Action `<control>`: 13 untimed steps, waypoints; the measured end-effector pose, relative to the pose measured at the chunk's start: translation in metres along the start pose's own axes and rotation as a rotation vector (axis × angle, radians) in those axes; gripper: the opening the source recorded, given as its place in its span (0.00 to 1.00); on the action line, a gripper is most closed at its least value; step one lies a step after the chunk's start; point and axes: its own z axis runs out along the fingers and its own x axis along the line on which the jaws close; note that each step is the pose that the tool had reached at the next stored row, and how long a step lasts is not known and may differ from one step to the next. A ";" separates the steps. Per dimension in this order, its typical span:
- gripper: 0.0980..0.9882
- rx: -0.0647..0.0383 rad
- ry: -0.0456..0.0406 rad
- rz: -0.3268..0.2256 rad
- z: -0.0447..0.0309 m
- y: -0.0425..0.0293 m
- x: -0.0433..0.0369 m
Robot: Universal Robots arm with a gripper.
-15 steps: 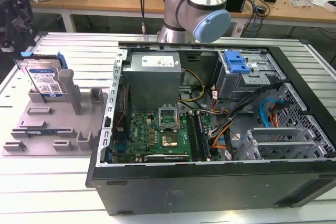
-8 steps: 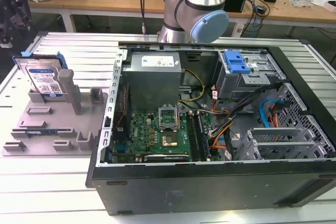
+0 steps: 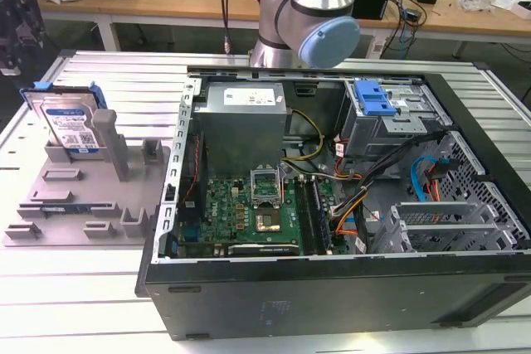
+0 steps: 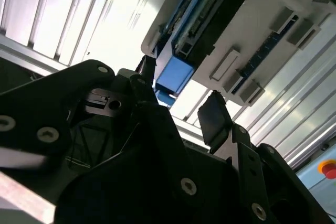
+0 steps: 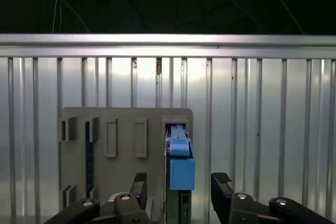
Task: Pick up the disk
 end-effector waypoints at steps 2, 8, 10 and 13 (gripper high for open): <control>0.57 -0.002 0.0008 -0.002 0.0021 0.0004 -0.0013; 0.57 -0.032 0.0018 -0.022 0.0073 -0.0084 -0.0014; 0.57 -0.032 0.0018 -0.022 0.0073 -0.0084 -0.0013; 0.57 -0.032 0.0018 -0.022 0.0083 -0.0086 -0.0004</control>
